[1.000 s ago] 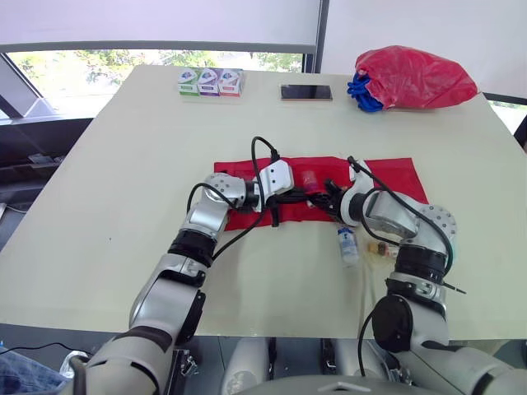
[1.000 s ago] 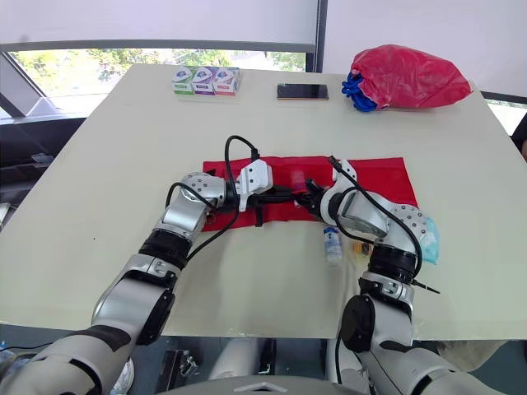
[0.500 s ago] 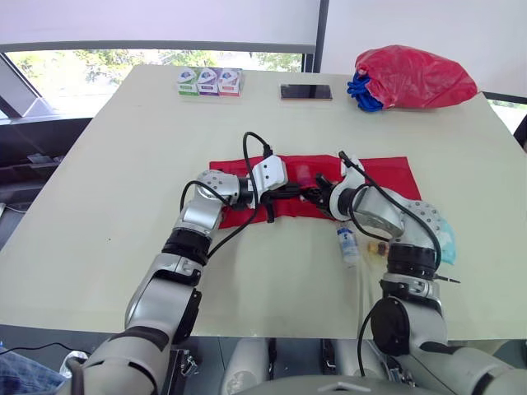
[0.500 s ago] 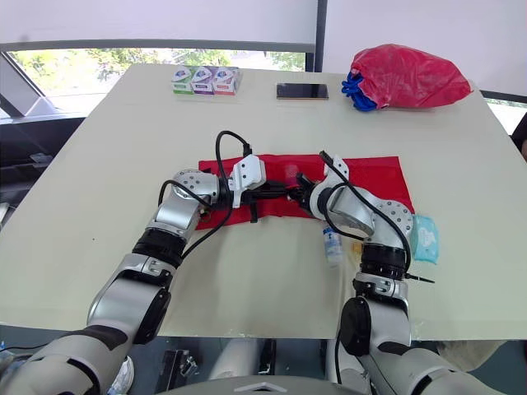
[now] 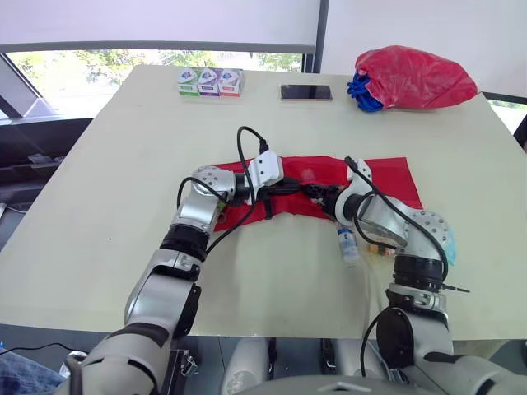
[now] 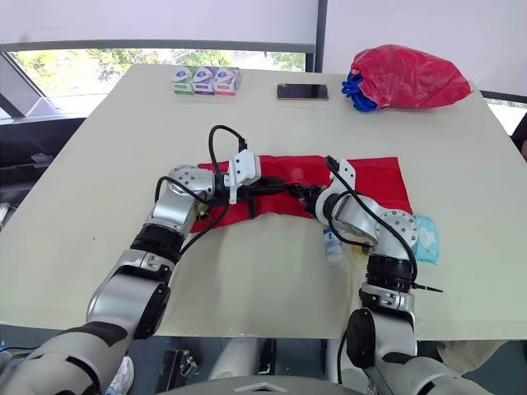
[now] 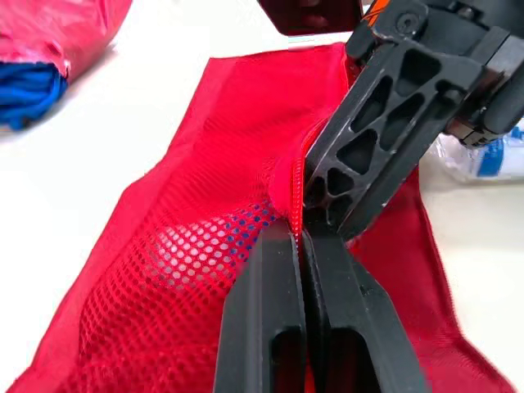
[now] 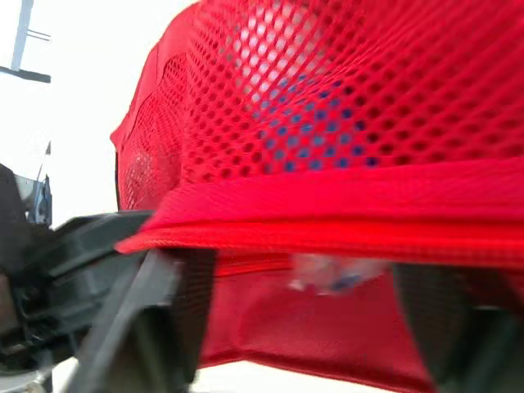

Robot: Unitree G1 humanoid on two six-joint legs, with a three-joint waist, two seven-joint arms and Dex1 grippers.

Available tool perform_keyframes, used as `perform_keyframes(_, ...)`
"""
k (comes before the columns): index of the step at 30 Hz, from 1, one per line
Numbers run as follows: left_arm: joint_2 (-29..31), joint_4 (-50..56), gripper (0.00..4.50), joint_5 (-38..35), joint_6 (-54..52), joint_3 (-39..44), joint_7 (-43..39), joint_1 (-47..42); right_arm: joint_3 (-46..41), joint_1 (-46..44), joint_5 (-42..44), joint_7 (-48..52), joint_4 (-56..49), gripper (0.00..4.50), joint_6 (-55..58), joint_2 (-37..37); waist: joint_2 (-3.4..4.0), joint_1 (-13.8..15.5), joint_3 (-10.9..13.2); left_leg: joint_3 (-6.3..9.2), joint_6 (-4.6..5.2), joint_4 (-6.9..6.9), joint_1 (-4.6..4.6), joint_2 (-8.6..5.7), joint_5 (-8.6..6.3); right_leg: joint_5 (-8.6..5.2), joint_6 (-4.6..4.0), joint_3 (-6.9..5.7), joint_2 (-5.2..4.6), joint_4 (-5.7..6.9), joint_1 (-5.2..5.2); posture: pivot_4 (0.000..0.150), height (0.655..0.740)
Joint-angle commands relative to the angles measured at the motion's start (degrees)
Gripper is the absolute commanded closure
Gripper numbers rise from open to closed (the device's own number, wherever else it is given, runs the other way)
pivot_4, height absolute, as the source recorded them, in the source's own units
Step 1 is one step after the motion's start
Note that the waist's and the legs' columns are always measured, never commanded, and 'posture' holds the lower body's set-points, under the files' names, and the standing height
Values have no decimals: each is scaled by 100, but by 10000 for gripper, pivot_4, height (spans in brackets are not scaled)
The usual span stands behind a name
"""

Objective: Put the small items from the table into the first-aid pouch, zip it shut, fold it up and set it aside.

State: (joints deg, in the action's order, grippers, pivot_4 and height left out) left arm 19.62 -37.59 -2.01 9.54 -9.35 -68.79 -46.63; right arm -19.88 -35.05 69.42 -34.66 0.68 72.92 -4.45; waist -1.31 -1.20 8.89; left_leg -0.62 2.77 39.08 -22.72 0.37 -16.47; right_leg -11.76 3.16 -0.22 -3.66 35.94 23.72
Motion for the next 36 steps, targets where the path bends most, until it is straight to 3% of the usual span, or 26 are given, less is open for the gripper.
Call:
perform_keyframes(1,-112,-247,45000,16,125,-43,116,-185,615,-35,268,622,-506,13695,645,199,1,19,1,0,0,0,-2,0,0,0,0,-1,0,-2,1,1500,7400)
perform_keyframes(9,-139,-449,45000,-11,225,-50,112,-252,1086,-15,81,1465,-1181,13695,1016,1050,2,21,2,-2,2,-1,-7,0,-1,0,0,0,0,-6,2,1500,7400)
perform_keyframes(13,-129,-513,45000,-26,255,-80,113,-261,1581,59,-282,2172,-1707,13695,1132,1826,4,-18,3,-3,3,-2,-5,4,-2,0,0,3,4,-5,5,1500,7400)
perform_keyframes(26,-111,-568,45000,-25,289,-112,122,-265,2524,211,-1696,3857,-2355,13695,215,2962,3,39,3,-1,5,2,-8,1,-3,0,1,-2,0,-8,3,1500,7400)
perform_keyframes(28,-104,-574,45000,-26,289,-112,121,-267,2550,243,-1837,4029,-2399,19237,108,3014,3,41,3,-1,5,2,-8,1,-3,0,1,-2,0,-8,3,1500,7400)
perform_keyframes(31,-103,-586,45000,-27,288,-113,116,-276,2611,298,-1968,4246,-2500,32789,41,3014,3,43,3,0,4,2,-8,1,-3,0,1,-2,0,-8,3,1500,7400)
perform_keyframes(32,-104,-592,45000,-26,288,-115,113,-279,2636,307,-1994,4286,-2546,35254,45,2982,3,43,3,0,4,2,-8,1,-3,0,1,-2,0,-8,3,1500,7400)
perform_keyframes(33,-105,-601,45000,-24,293,-117,111,-284,2673,308,-2024,4319,-2586,42246,59,2938,3,44,3,0,4,2,-8,1,-3,0,1,-2,0,-8,3,1500,7400)
perform_keyframes(36,-108,-612,45000,-23,297,-122,103,-290,2793,309,-2154,4357,-2637,44070,69,2810,3,43,3,0,4,3,-8,1,-3,0,1,-2,0,-7,3,1500,7400)
